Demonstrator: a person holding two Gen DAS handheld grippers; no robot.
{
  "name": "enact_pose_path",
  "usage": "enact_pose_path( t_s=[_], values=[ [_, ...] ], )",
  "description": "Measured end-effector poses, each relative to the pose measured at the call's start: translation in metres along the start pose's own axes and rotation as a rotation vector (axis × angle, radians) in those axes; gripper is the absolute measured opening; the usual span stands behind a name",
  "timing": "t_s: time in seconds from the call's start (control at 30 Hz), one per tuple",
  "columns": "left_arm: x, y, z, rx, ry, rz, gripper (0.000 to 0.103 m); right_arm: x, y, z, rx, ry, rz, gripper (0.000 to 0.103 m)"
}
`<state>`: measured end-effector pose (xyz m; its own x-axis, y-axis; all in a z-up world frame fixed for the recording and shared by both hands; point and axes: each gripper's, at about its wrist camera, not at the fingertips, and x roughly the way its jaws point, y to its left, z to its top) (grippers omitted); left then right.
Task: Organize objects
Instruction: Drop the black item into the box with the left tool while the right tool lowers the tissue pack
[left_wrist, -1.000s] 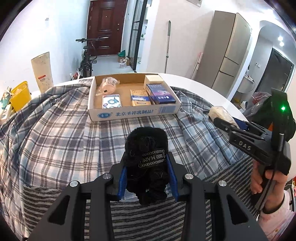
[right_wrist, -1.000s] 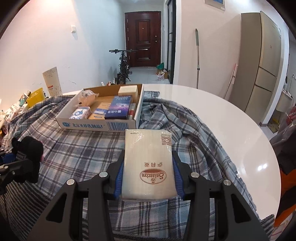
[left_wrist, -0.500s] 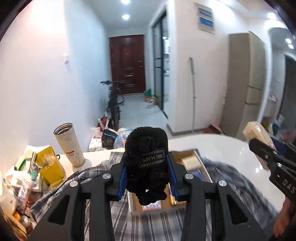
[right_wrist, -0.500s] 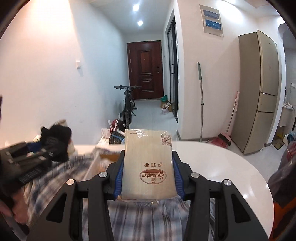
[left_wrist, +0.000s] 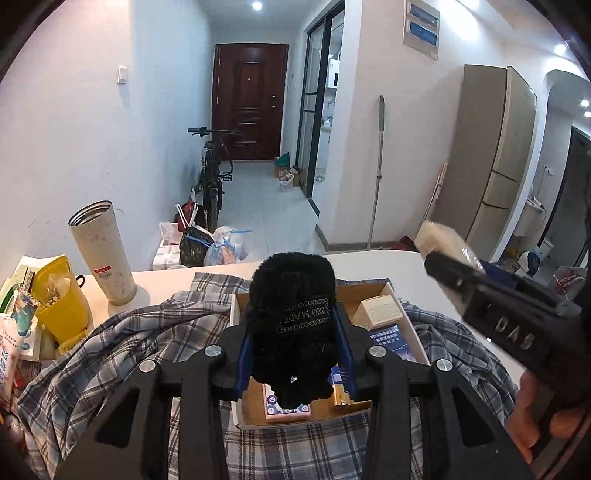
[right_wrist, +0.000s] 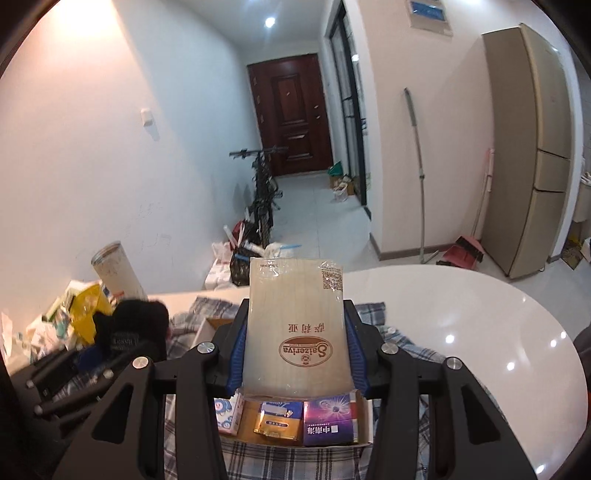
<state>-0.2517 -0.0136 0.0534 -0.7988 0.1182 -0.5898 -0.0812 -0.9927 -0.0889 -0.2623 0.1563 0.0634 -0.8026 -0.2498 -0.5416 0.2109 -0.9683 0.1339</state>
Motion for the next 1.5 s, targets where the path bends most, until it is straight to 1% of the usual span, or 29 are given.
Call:
enact_pose_path(
  t_s=[0.17, 0.27, 0.3, 0.43, 0.53, 0.63, 0.7, 0.77, 0.83, 0.93, 0.97, 1.07, 1.1, 1.17, 1.27, 1.37, 1.4, 1.43, 1.47, 1.5],
  values=[
    [0.007, 0.003, -0.002, -0.003, 0.015, 0.006, 0.04, 0.008, -0.008, -0.007, 0.006, 0.029, 0.015, 0.044],
    [0.019, 0.004, -0.006, -0.004, 0.051, 0.006, 0.04, 0.01, -0.01, -0.008, 0.007, 0.031, 0.014, 0.044],
    [0.024, 0.005, -0.007, -0.007, 0.069, 0.006, 0.04, 0.011, -0.009, -0.009, 0.004, 0.033, 0.011, 0.044],
    [0.06, 0.01, -0.021, -0.032, 0.192, 0.019, 0.04, 0.019, -0.007, -0.014, -0.01, 0.047, -0.004, 0.044],
    [0.082, 0.018, -0.033, -0.047, 0.265, 0.028, 0.04, 0.024, -0.005, -0.018, -0.024, 0.055, -0.019, 0.044],
    [0.098, 0.027, -0.045, -0.077, 0.32, -0.004, 0.04, 0.027, -0.002, -0.022, -0.061, 0.049, -0.035, 0.044],
    [0.105, 0.027, -0.05, -0.081, 0.345, -0.004, 0.04, 0.031, -0.002, -0.023, -0.063, 0.058, -0.034, 0.044],
    [0.11, 0.028, -0.054, -0.086, 0.359, 0.004, 0.04, 0.037, -0.004, -0.024, -0.041, 0.089, -0.005, 0.044],
    [0.113, 0.031, -0.057, -0.11, 0.372, 0.001, 0.044, 0.042, -0.007, -0.025, -0.017, 0.115, 0.016, 0.044],
    [0.115, 0.035, -0.058, -0.133, 0.38, -0.016, 0.047, 0.043, -0.005, -0.028, -0.04, 0.106, -0.014, 0.044],
    [0.114, 0.035, -0.058, -0.129, 0.377, -0.016, 0.052, 0.042, -0.004, -0.028, -0.05, 0.101, -0.022, 0.044],
    [0.109, 0.032, -0.053, -0.107, 0.35, -0.005, 0.074, 0.043, -0.004, -0.029, -0.043, 0.112, 0.0, 0.044],
    [0.104, 0.031, -0.051, -0.102, 0.325, -0.002, 0.079, 0.043, -0.004, -0.029, -0.037, 0.113, 0.005, 0.044],
    [0.095, 0.03, -0.044, -0.088, 0.27, 0.019, 0.085, 0.042, -0.005, -0.029, -0.033, 0.104, -0.008, 0.044],
    [0.072, 0.03, -0.033, -0.068, 0.158, 0.054, 0.086, 0.038, -0.008, -0.028, -0.02, 0.079, -0.035, 0.044],
    [0.052, 0.034, -0.026, -0.081, 0.039, 0.082, 0.087, 0.038, -0.011, -0.028, 0.003, 0.084, -0.019, 0.045],
    [0.044, 0.036, -0.026, -0.091, -0.015, 0.092, 0.087, 0.04, -0.01, -0.029, 0.008, 0.09, -0.009, 0.045],
    [0.04, 0.037, -0.024, -0.094, -0.054, 0.115, 0.087, 0.042, -0.009, -0.031, 0.01, 0.096, 0.0, 0.045],
    [0.036, 0.038, -0.023, -0.086, -0.079, 0.144, 0.089, 0.045, -0.007, -0.034, 0.009, 0.104, 0.01, 0.045],
    [0.036, 0.036, -0.022, -0.063, -0.087, 0.175, 0.093, 0.049, -0.004, -0.038, 0.005, 0.116, 0.021, 0.045]
  ],
)
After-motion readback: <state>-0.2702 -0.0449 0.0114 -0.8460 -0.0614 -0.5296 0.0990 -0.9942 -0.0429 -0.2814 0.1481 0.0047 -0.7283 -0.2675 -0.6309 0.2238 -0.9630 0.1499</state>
